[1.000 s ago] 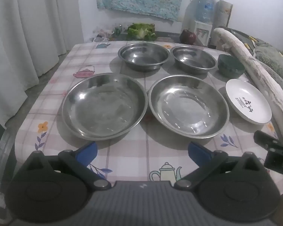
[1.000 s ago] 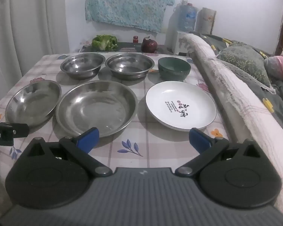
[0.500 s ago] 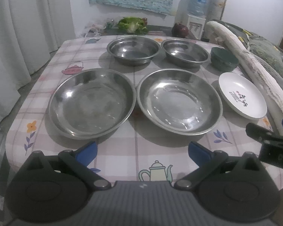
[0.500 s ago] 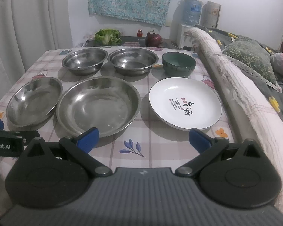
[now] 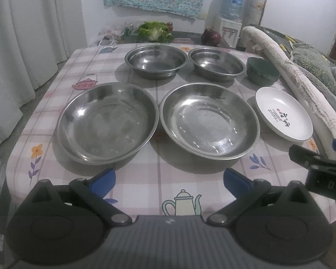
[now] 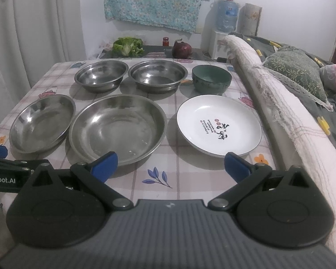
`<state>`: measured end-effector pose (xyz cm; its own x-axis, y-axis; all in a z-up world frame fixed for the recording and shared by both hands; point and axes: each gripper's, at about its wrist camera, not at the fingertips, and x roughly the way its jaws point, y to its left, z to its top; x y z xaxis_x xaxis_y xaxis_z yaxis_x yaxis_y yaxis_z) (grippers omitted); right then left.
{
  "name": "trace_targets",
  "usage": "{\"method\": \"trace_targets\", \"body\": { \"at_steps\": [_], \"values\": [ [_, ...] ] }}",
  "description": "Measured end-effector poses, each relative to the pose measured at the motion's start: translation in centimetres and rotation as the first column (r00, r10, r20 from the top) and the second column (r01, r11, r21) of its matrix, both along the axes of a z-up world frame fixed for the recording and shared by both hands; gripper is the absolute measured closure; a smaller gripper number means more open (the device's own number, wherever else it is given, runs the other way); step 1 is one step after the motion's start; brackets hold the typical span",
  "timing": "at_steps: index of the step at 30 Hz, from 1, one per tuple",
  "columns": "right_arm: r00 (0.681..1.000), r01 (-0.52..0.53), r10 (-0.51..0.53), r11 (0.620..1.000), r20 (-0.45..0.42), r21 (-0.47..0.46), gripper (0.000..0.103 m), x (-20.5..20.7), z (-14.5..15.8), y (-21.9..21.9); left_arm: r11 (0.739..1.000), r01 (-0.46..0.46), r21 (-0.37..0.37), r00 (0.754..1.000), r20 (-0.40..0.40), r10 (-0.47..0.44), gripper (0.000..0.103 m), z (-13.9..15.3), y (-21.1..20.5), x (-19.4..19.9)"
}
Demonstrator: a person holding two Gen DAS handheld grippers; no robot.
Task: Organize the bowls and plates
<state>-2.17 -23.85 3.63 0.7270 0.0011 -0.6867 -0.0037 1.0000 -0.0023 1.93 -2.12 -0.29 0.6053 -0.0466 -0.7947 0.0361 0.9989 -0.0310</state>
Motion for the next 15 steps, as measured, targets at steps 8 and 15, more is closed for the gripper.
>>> {"method": "trace_targets", "body": {
  "at_steps": [8, 15],
  "values": [
    [1.0, -0.002, 0.002, 1.0, 0.002, 0.003, 0.001, -0.16, 0.22, 0.21, 1.0, -0.003, -0.003, 1.0, 0.0, 0.003, 0.0, 0.05, 0.23, -0.26],
    [1.0, -0.002, 0.002, 1.0, 0.002, 0.002, 0.001, -0.15, 0.22, 0.24, 1.0, -0.005, -0.004, 1.0, -0.002, 0.005, 0.0, 0.08, 0.33, -0.25]
  ]
}}
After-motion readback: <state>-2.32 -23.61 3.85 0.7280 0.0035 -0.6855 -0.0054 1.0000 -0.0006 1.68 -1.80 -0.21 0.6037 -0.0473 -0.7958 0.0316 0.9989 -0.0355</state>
